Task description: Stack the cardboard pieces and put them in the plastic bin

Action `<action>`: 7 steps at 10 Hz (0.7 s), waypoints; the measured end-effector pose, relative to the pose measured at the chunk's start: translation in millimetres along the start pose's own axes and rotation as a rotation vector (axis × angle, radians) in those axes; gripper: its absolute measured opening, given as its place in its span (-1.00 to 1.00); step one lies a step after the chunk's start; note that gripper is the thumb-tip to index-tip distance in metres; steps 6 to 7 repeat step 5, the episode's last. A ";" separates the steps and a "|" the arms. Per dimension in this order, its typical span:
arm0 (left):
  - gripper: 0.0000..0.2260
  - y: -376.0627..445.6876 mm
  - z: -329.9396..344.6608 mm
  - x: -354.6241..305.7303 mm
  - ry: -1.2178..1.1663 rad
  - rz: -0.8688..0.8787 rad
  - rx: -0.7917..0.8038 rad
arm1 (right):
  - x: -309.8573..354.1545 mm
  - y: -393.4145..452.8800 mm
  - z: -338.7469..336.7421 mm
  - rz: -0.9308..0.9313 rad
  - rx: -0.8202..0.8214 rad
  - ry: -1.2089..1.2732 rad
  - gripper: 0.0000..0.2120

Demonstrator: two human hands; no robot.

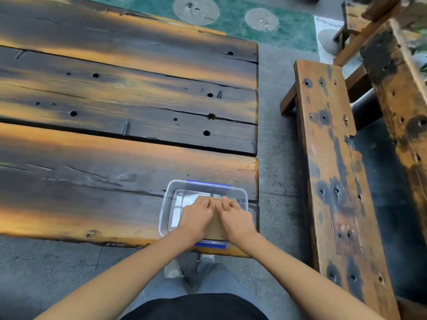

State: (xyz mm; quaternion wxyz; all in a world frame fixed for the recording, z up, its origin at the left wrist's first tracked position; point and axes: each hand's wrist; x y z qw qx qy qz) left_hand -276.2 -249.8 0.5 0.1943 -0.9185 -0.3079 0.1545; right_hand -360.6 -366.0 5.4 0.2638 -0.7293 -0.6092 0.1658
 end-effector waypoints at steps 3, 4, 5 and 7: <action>-0.64 -0.5 -25.8 21.0 -0.244 0.047 0.075 | 4.0 -10.0 -14.1 0.013 -0.026 0.033 -0.44; -0.69 -6.6 -38.1 39.8 -0.357 0.054 -0.033 | -0.6 -8.1 -35.8 0.013 -0.098 0.038 -0.62; -0.74 -10.3 -56.2 58.4 -0.405 -0.002 -0.220 | -7.4 -2.2 -59.3 0.015 -0.189 0.072 -0.61; -0.74 -10.3 -56.2 58.4 -0.405 -0.002 -0.220 | -7.4 -2.2 -59.3 0.015 -0.189 0.072 -0.61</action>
Point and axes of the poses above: each hand's wrist, its own y-axis towards the middle knuckle, its own z-axis out of the palm, x = y × z, and after that the axes turned 4 degrees about -z, right-handed
